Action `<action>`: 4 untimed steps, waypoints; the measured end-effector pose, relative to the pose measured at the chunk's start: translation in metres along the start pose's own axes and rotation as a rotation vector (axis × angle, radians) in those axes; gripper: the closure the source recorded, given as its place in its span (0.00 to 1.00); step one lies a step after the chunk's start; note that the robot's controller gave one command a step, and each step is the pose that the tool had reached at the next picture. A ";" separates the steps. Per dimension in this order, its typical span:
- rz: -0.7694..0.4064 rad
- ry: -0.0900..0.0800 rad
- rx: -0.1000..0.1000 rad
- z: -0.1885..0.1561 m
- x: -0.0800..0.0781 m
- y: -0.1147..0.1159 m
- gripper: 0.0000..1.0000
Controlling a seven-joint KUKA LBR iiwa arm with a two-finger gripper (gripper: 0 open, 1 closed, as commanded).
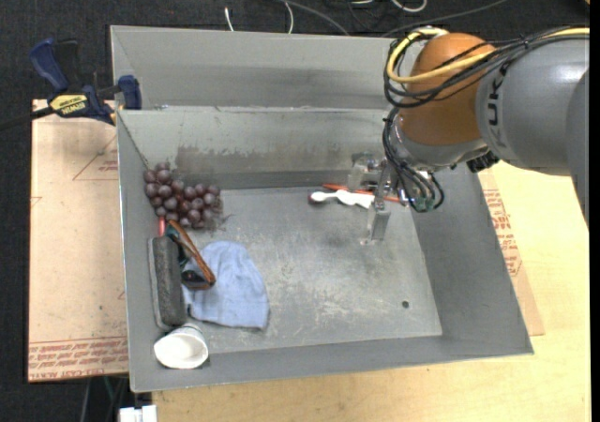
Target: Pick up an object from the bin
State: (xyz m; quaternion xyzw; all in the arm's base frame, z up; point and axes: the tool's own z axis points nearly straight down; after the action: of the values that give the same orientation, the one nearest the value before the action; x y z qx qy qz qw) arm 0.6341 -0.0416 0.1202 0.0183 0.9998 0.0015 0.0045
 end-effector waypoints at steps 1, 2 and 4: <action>0.129 0.000 -0.002 0.053 -0.017 -0.018 0.00; 0.224 -0.009 -0.004 0.049 -0.020 0.015 1.00; 0.224 -0.009 -0.004 0.030 -0.020 0.016 1.00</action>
Offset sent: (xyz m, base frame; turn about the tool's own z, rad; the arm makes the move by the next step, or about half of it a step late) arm 0.0200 0.0135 -0.0502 0.2265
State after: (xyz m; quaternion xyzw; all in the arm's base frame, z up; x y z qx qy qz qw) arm 0.6547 -0.0267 0.0901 0.1299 0.9915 0.0041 0.0087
